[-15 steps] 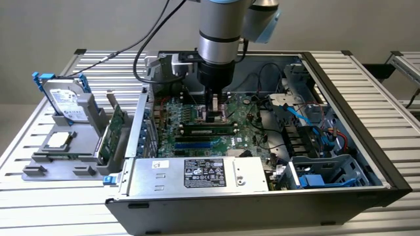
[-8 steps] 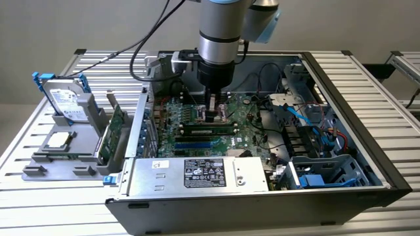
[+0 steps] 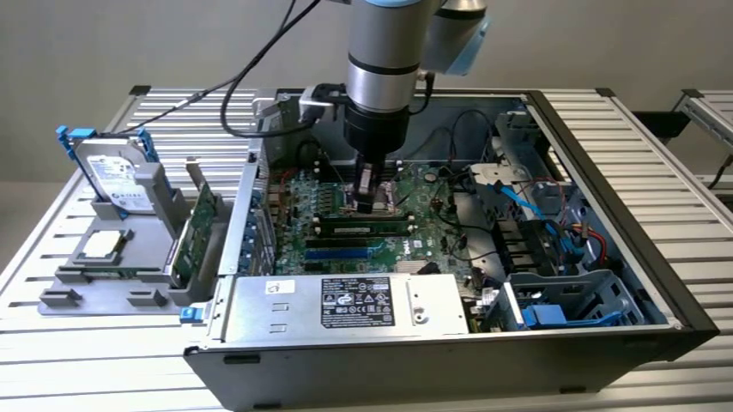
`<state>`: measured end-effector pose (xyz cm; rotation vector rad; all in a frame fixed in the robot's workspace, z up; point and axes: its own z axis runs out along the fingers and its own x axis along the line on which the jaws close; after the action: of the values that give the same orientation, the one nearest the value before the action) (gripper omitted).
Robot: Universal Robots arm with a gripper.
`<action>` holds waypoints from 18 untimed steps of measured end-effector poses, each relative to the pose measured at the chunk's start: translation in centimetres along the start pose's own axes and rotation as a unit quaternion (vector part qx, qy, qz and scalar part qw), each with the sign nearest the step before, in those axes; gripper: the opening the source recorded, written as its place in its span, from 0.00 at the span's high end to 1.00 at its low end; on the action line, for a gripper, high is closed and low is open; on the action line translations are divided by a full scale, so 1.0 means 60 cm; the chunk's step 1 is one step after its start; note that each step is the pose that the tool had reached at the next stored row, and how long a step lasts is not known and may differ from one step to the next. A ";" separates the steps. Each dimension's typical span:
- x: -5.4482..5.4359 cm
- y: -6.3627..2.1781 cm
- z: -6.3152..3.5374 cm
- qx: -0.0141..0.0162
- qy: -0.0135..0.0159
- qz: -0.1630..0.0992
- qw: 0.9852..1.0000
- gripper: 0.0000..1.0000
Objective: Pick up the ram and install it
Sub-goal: 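Press down the ram until it locks into place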
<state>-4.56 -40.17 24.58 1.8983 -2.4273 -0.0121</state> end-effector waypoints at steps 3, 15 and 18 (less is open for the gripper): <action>0.000 0.000 0.000 -0.001 -0.001 0.023 1.000 0.89; 0.000 0.000 0.000 -0.004 -0.005 0.112 0.994 0.89; 0.000 0.000 0.000 -0.007 -0.008 0.179 0.984 0.89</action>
<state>-4.56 -40.17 24.58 1.4353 -2.7306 -0.0271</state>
